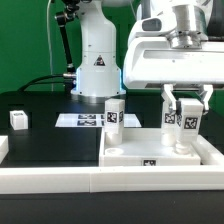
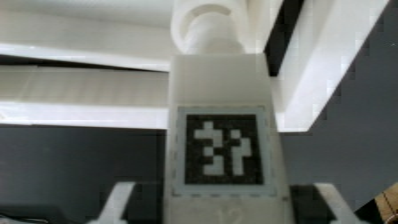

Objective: Assemble square table

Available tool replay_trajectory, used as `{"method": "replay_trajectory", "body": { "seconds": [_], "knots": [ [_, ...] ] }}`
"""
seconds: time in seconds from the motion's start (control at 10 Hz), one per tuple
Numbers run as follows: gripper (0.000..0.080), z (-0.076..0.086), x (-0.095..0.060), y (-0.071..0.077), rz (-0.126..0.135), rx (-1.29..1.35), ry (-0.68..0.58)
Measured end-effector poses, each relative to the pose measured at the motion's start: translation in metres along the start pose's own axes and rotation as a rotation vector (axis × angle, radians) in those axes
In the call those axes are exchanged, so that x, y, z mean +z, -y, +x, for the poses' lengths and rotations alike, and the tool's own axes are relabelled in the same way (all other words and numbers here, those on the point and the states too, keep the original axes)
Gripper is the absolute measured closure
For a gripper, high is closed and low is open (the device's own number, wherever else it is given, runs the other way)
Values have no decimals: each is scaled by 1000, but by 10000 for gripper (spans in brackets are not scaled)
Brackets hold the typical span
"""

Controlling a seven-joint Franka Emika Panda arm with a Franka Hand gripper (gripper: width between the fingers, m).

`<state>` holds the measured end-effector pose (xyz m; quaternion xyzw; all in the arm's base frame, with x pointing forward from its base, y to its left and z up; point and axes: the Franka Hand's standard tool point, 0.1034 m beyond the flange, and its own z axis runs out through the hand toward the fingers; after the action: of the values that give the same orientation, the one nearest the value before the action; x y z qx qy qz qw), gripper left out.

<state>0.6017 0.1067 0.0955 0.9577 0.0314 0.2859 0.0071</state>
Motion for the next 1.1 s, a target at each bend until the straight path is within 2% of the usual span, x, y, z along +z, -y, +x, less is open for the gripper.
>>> {"method": "replay_trajectory", "body": {
  "seconds": [0.4,1.1],
  "knots": [
    [509,-8,6,2,-2,-9,10],
    [509,-8,11,6,-9,-29,-44]
  ]
}}
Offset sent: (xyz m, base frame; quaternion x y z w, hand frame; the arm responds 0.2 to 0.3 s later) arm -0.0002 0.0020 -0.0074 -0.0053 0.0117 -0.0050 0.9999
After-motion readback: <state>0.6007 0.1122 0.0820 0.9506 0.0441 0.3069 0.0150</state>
